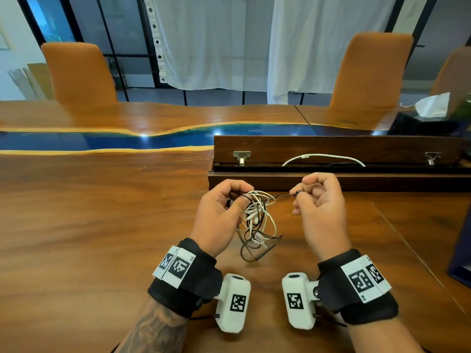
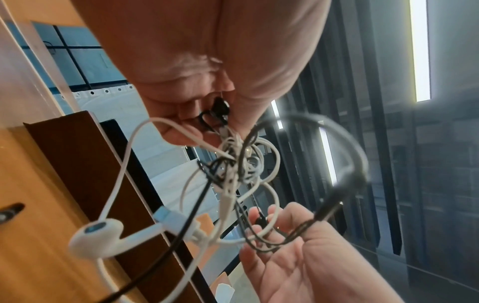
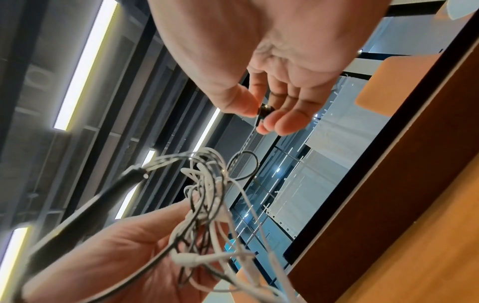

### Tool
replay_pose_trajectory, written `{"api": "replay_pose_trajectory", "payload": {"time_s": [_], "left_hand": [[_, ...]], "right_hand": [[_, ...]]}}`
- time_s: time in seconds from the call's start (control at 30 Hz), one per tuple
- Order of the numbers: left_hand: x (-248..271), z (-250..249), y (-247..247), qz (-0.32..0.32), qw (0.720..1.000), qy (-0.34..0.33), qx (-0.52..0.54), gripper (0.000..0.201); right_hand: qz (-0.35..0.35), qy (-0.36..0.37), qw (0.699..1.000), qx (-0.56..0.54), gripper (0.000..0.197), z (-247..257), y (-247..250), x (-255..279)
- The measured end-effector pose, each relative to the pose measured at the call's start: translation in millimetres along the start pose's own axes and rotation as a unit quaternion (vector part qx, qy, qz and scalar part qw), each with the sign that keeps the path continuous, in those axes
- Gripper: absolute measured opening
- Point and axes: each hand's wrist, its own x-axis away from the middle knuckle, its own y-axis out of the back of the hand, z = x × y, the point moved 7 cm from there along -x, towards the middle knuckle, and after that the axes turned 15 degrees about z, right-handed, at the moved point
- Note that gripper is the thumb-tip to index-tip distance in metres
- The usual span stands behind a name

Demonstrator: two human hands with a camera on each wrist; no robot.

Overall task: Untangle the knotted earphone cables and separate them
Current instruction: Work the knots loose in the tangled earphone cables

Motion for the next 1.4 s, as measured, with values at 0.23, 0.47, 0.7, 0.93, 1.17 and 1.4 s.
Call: {"api": "replay_pose_trajectory", "payload": {"time_s": [0.23,0.47,0.7,0.93,1.17,1.4], "left_hand": [[1.4,-2.5,2.6,-0.046,0.998,-0.012,0.047,0.015],[2.3,-3.4,-7.6,-0.031,0.991,-0.013,0.129,0.019],[0.3,-0.4,-7.0,-0.032,0.997,-0.022,0.071,0.044],[1.8,4.7,-12.0,0.003,0.999,0.006,-0.040,0.027],[-1.1,6.6,-9.6,0.032,0.999,0.020,-0.035,0.013],[0.1,4.6,-24.2,0.106,0.991,0.039,0.072,0.024]], "right_hand": [[0.013,-0.015,0.998,0.061,0.021,-1.7,-3.2,1.6],[0.191,-0.011,0.981,0.022,0.013,12.1,-38.0,10.8],[0.121,-0.044,0.991,-0.036,0.013,-1.3,-22.9,2.6],[0.124,-0.046,0.990,-0.052,0.011,-2.1,-25.7,4.8],[0.117,-0.048,0.991,-0.045,0.008,-1.7,-27.0,4.4],[0.094,-0.062,0.994,-0.006,0.005,-8.5,-21.6,3.7]]}}
